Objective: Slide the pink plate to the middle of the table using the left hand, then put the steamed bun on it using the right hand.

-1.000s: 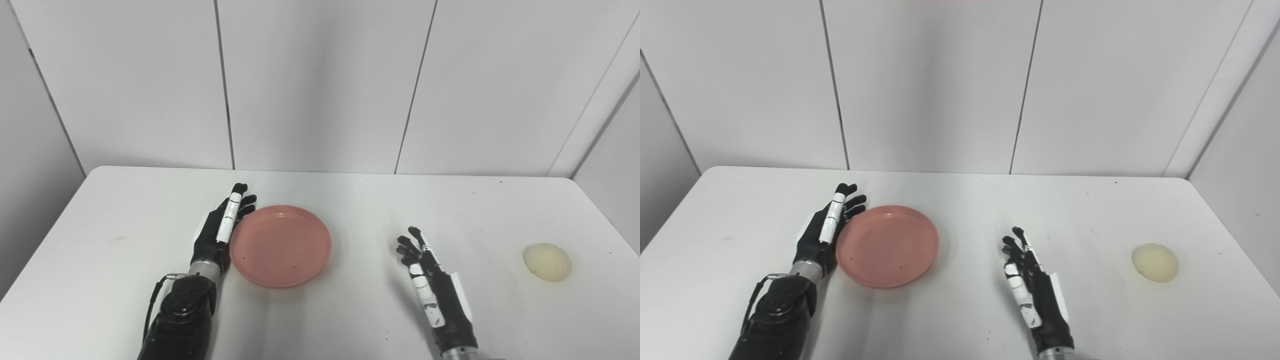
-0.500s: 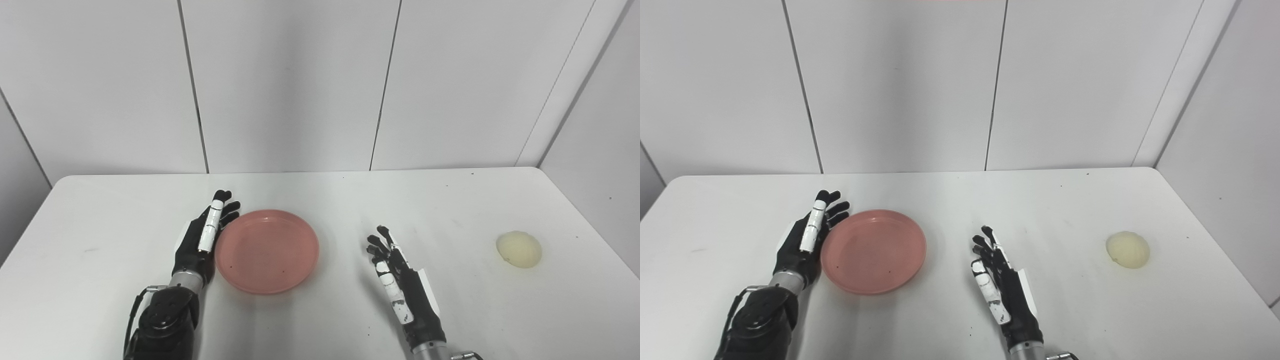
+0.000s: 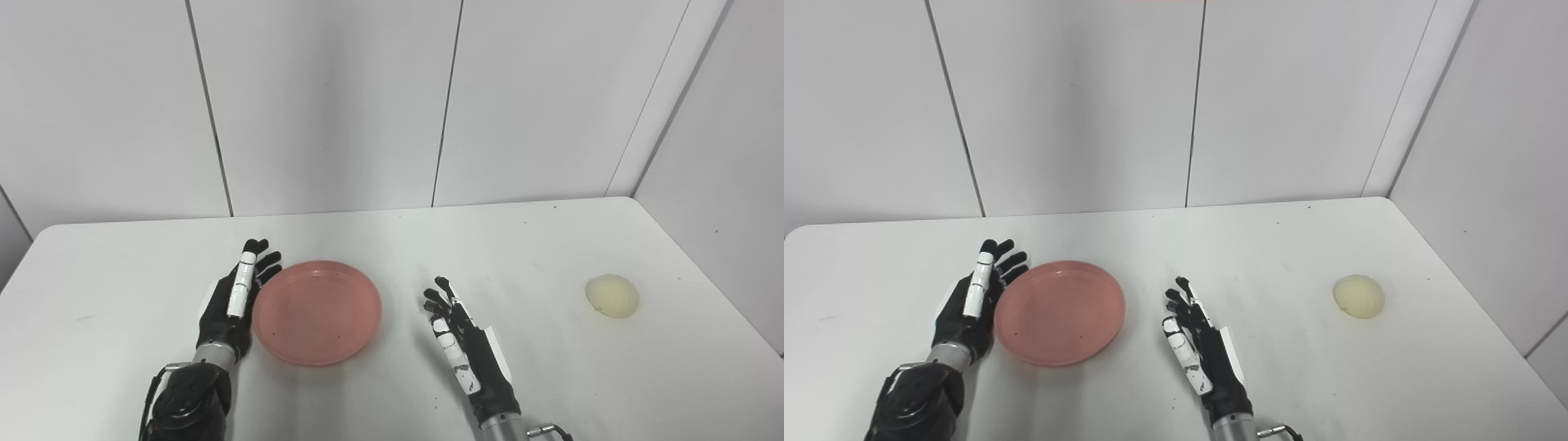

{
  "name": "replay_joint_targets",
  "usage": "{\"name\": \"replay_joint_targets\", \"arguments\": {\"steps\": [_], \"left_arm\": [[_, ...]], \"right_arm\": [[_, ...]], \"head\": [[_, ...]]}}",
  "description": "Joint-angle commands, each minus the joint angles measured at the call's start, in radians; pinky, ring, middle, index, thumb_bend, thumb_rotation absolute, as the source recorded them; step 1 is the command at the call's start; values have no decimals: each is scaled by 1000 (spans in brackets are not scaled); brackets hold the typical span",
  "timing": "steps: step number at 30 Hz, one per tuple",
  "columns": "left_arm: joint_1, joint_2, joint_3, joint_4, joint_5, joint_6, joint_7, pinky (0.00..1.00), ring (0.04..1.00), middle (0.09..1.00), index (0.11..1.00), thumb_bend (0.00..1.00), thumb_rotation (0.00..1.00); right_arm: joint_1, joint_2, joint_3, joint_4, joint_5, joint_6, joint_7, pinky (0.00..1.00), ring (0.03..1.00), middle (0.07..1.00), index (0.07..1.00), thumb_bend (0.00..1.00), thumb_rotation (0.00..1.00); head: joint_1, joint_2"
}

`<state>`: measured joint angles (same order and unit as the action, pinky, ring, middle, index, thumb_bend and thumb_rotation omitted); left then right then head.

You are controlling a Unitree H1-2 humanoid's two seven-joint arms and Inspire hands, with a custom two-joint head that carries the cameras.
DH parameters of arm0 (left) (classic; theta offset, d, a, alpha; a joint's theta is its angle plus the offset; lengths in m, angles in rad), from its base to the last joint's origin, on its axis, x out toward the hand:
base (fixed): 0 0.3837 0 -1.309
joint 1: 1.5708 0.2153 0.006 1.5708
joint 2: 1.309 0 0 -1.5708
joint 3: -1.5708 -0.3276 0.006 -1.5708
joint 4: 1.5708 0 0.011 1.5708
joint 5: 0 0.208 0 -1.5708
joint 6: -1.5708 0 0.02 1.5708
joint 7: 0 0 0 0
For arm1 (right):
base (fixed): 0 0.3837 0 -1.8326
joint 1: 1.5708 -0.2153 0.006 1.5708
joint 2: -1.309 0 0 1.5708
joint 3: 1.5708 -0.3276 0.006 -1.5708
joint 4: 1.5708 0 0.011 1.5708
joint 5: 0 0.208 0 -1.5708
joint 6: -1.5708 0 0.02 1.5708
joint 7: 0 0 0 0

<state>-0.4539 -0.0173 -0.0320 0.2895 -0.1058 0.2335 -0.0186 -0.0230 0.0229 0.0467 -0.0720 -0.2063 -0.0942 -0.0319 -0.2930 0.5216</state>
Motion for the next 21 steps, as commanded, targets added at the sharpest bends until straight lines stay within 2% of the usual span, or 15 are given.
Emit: {"name": "replay_joint_targets", "arguments": {"steps": [1,21], "left_arm": [[-5,-24,-12,-12,-13,15,-32,845,866,859,874,679,930],[-16,-55,-11,35,-33,-29,-56,874,889,876,895,641,938]], "right_arm": [[18,14,9,31,-1,-15,-16,865,857,878,944,596,1000],[14,15,17,42,-10,-25,-30,852,854,871,940,587,1000]], "head": [[1,1],[-5,-2]]}}
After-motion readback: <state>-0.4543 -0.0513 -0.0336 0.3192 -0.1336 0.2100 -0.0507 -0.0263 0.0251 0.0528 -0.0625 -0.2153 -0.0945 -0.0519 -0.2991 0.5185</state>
